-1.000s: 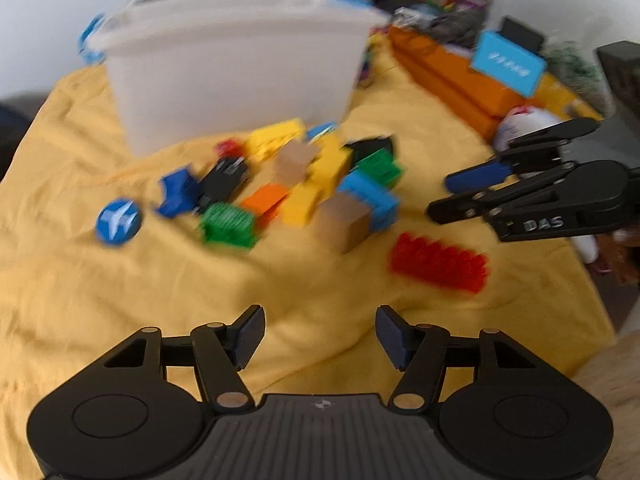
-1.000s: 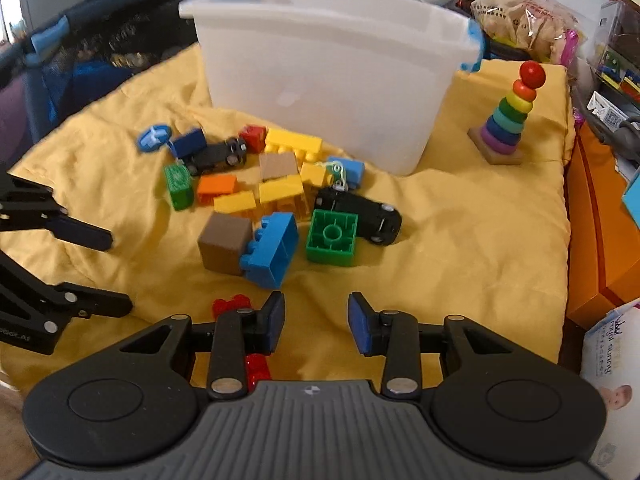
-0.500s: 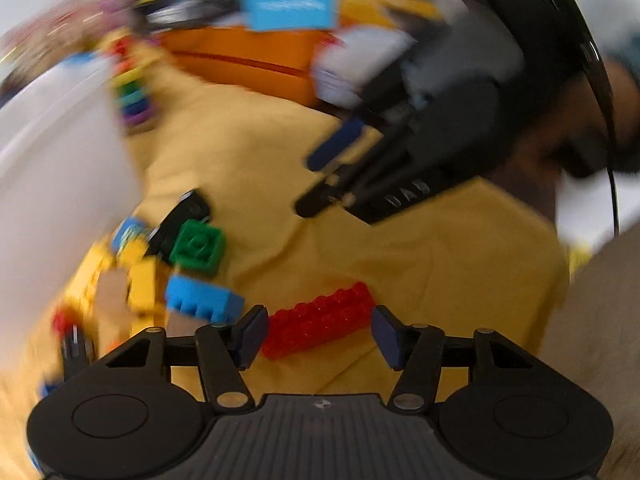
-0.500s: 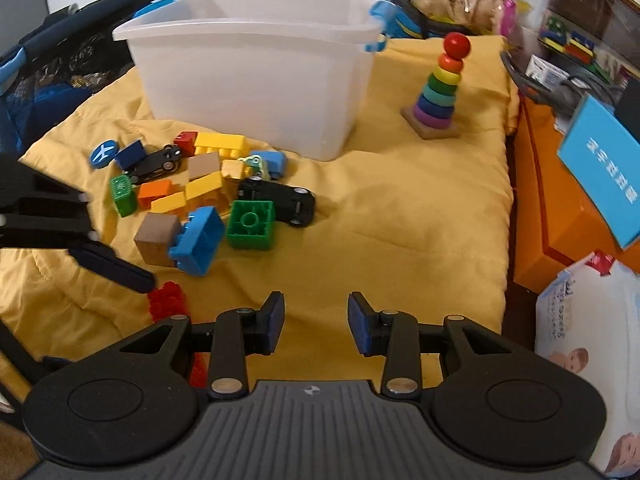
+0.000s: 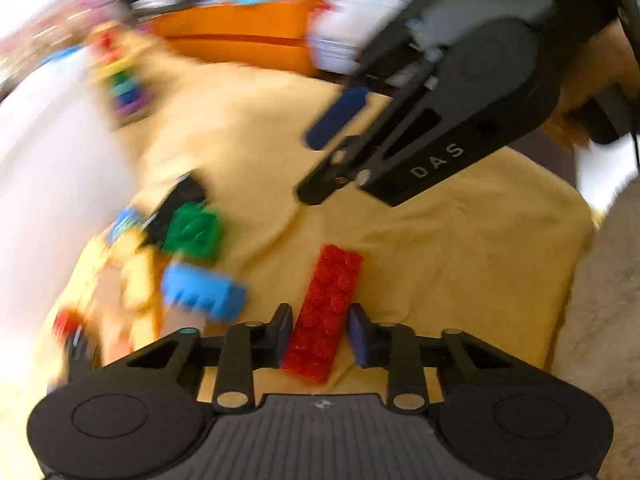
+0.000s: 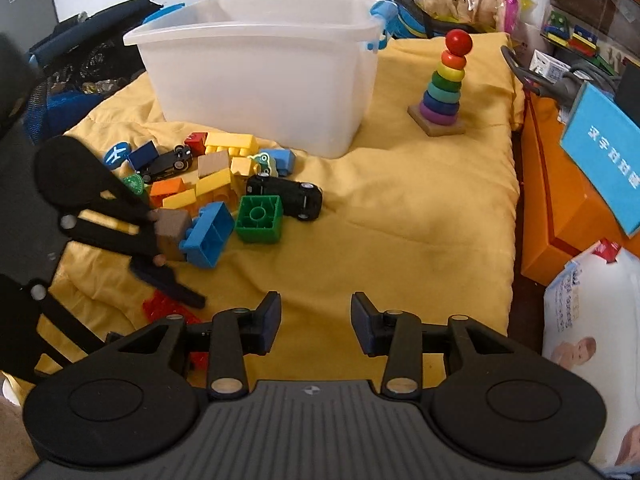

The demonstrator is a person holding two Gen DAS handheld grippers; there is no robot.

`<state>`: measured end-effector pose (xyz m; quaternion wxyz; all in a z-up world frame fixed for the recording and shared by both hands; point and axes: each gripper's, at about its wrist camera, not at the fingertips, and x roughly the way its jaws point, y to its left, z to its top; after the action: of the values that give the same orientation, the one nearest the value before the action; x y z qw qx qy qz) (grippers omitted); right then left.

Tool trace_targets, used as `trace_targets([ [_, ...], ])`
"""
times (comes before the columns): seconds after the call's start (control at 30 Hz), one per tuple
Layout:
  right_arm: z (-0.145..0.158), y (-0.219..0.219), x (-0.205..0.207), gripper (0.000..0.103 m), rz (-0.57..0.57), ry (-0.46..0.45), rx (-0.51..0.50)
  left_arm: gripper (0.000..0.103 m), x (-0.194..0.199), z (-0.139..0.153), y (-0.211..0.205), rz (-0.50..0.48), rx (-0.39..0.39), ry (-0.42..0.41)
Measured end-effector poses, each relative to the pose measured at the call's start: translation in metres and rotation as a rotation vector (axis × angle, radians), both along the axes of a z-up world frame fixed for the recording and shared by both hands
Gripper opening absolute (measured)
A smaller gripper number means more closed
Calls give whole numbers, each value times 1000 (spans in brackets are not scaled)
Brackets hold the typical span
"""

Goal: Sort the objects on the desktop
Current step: 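Grasp the red long brick with left tool while right grasps green square brick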

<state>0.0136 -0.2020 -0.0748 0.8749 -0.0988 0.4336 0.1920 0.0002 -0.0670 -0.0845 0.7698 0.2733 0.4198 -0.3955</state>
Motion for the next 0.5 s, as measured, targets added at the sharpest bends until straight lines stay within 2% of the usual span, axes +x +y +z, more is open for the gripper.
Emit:
trace_targets([
  [0.07,-1,3,3,43,24,-4,14,27,-6,6,21,165,-63,7],
  [0.13,0,10,7,43,66,-20,31,27,-9,12,45,318,-130,59],
  [0.2,0,22,10,42,125,-55,23,27,-14,15,63,434,-146,72],
  [0.37,-11,57,16,40,255,-146,-83,27,-23,10,99,625,-145,101],
  [0.43,-14,67,15,39,306,-185,-120,27,-23,8,106,671,-182,121],
  [0.5,-20,73,17,39,312,-194,-166,28,-22,8,108,687,-178,124],
])
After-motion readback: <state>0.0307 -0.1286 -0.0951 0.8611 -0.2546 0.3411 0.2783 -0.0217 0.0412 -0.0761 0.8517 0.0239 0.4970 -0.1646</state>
